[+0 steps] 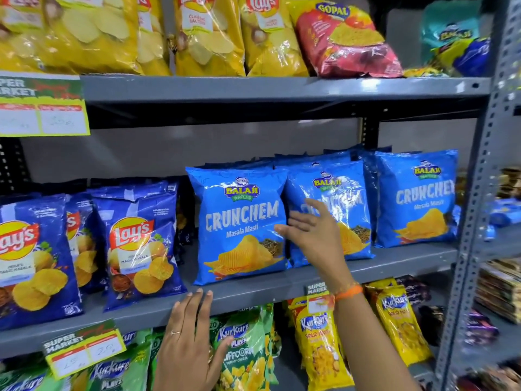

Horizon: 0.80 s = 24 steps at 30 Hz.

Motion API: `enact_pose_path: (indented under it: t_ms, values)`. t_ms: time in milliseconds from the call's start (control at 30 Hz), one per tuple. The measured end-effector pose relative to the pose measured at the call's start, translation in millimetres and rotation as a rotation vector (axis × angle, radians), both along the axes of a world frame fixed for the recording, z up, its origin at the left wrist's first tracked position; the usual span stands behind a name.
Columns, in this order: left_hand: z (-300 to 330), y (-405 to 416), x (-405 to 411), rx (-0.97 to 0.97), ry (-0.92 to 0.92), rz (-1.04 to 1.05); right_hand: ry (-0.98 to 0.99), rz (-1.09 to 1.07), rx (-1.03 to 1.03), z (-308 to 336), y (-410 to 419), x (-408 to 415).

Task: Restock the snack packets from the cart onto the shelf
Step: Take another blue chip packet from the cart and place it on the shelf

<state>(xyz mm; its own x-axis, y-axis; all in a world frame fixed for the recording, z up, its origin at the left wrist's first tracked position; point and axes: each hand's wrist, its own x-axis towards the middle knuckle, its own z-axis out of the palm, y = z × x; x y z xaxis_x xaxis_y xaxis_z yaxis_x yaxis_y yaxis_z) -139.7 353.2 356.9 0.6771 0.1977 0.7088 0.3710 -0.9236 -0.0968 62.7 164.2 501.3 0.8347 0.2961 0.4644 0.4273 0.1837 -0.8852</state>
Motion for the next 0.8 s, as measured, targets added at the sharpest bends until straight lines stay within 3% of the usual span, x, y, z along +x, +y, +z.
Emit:
enact_pose_path:
  t_ms: [100,233,467,800]
  values:
    - [-2,1,4,0.022,-0.024,0.033,-0.054,-0.317,0.162,-6,-48,10]
    - [-4,-3,8,-0.002,-0.029,0.068,-0.047,-0.559,-0.038,-18,-90,50]
    - [-7,-3,15,-0.08,-0.061,0.058,0.064,-0.184,-0.229,-33,-100,95]
    - [-2,-2,14,-0.058,-0.073,0.043,0.044,-0.115,-0.156,-31,-123,112]
